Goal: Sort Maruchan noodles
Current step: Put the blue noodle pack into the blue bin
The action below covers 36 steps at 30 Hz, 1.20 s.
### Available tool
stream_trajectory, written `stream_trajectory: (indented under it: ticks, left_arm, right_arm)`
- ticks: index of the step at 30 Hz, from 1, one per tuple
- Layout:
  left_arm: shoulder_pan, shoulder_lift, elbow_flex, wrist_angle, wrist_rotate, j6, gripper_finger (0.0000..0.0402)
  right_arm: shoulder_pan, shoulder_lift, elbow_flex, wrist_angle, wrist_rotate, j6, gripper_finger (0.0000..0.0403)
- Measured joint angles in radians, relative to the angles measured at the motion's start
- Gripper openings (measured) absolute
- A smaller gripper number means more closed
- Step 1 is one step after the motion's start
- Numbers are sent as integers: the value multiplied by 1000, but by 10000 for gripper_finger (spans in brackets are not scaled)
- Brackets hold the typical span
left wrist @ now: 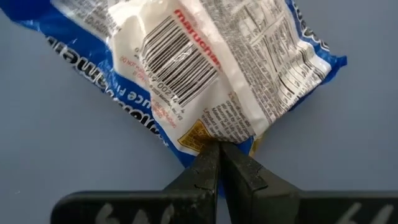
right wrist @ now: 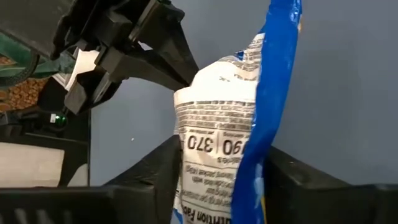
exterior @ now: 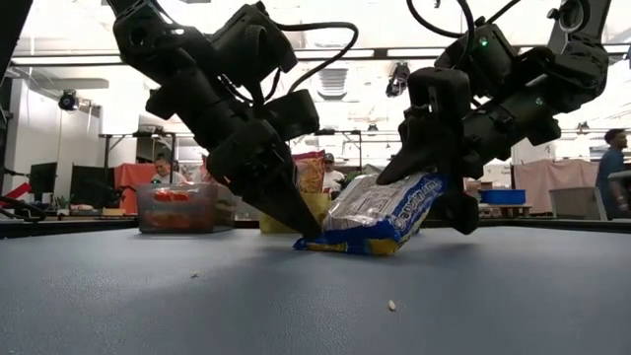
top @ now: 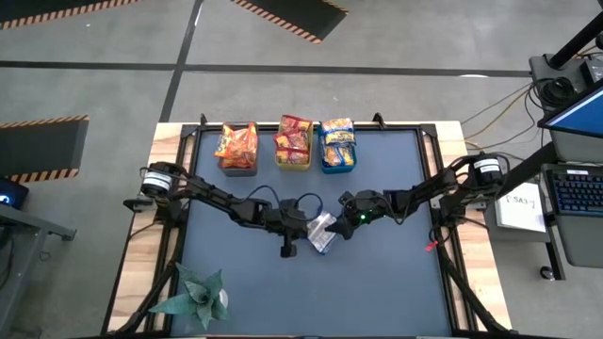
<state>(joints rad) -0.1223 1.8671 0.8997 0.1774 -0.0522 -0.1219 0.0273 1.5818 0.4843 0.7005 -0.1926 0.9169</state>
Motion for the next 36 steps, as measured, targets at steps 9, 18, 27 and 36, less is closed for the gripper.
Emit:
stream_trajectory:
  ticks: [9, 18, 27, 36]
  left_arm:
    - [-2, -31, -1, -22, 0, 36, 0]
    - [-1, -210, 0, -110, -3, 149, 0]
    - [-1, -471, 0, -123, -15, 328, 0]
    - [-1, -627, -45, -118, -55, 420, 0]
  right_arm:
    - [0, -3, 0, 7, 0, -42, 114]
    - [0, -63, 0, 5, 1, -117, 112]
    - [-15, -263, 12, -133, 93, -318, 112]
    - [-20, -462, 205, -752, 532, -735, 111]
